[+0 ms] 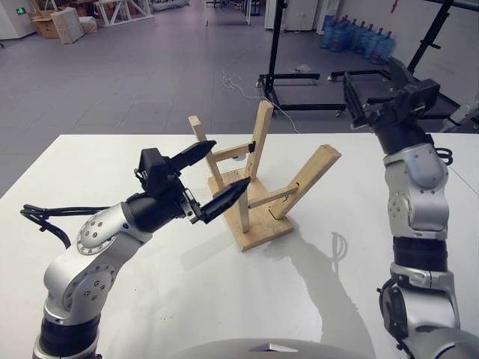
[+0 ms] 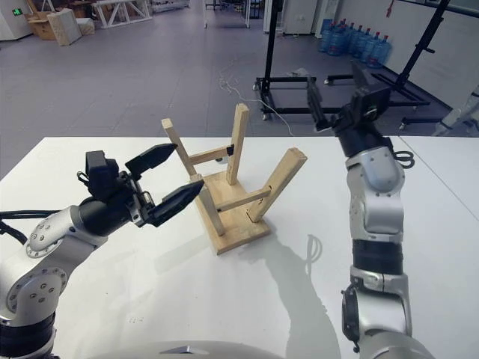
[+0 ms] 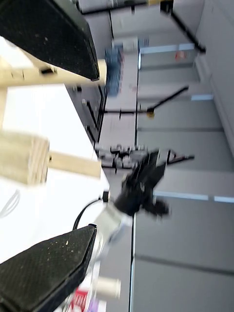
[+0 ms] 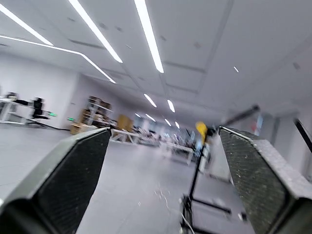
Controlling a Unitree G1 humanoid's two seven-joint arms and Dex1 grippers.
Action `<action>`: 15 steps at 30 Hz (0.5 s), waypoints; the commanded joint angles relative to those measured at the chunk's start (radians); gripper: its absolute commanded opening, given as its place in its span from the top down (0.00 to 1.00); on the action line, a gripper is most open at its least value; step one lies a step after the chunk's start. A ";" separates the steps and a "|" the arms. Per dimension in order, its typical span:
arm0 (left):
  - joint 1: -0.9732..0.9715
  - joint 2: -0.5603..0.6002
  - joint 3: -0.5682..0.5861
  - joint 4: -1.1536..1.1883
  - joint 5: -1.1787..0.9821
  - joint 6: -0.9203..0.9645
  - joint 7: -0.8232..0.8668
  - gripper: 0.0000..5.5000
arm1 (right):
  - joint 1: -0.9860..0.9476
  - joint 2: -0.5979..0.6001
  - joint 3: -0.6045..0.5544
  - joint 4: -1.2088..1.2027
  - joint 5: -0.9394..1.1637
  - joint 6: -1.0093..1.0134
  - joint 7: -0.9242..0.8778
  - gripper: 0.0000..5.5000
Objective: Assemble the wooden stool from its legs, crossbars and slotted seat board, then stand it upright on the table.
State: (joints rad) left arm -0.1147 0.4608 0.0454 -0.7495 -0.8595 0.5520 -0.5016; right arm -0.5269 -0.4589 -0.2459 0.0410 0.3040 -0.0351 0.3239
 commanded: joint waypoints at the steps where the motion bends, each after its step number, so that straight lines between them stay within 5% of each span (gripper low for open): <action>1: -0.030 0.004 -0.050 0.036 0.011 0.004 -0.041 0.02 | -0.065 -0.009 -0.013 0.158 0.024 0.022 0.048 0.26; 4: -0.081 -0.001 -0.093 0.111 0.075 -0.001 -0.047 0.02 | -0.058 0.011 0.004 0.262 0.049 0.046 0.125 0.26; 15: -0.136 -0.039 -0.115 0.267 0.134 0.006 -0.076 0.02 | 0.244 0.101 0.012 -0.061 0.226 0.250 0.172 0.26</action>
State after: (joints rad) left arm -0.2490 0.4215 -0.0647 -0.4823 -0.7325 0.5448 -0.5762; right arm -0.2950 -0.3698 -0.2436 0.0275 0.5164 0.1833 0.4990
